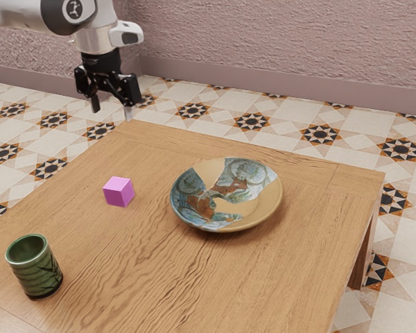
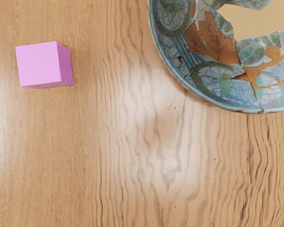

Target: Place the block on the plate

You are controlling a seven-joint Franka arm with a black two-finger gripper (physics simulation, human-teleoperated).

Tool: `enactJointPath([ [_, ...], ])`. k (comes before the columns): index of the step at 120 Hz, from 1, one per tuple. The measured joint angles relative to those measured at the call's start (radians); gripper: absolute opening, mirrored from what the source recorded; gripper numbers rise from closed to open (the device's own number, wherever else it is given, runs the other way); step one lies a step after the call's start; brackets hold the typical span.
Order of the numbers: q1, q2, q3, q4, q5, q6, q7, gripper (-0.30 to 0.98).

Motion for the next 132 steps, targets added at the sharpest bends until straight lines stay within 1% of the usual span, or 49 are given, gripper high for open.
enactJointPath([
  [20, -0.03, -0.003, -0.007, -0.002, 0.008, -0.004, -0.002, 0.69],
  [34, -0.048, 0.004, -0.002, -0.003, 0.056, -0.006, -0.002, 0.69],
  [44, -0.025, 0.036, 0.01, 0.0, 0.072, -0.009, -0.001, 0.69],
  [52, 0.0, 0.075, 0.037, 0.012, 0.076, -0.01, 0.002, 0.69],
  [66, 0.021, 0.177, 0.093, 0.082, 0.057, -0.01, 0.006, 0.69],
  [80, 0.018, 0.244, 0.145, 0.101, 0.042, 0.01, 0.015, 0.69],
  [101, 0.019, 0.352, 0.242, 0.121, -0.032, 0.058, 0.034, 0.69],
  [116, 0.02, 0.415, 0.266, 0.125, -0.075, 0.101, 0.045, 0.69],
  [132, 0.023, 0.458, 0.268, 0.125, -0.095, 0.157, 0.055, 0.69],
])
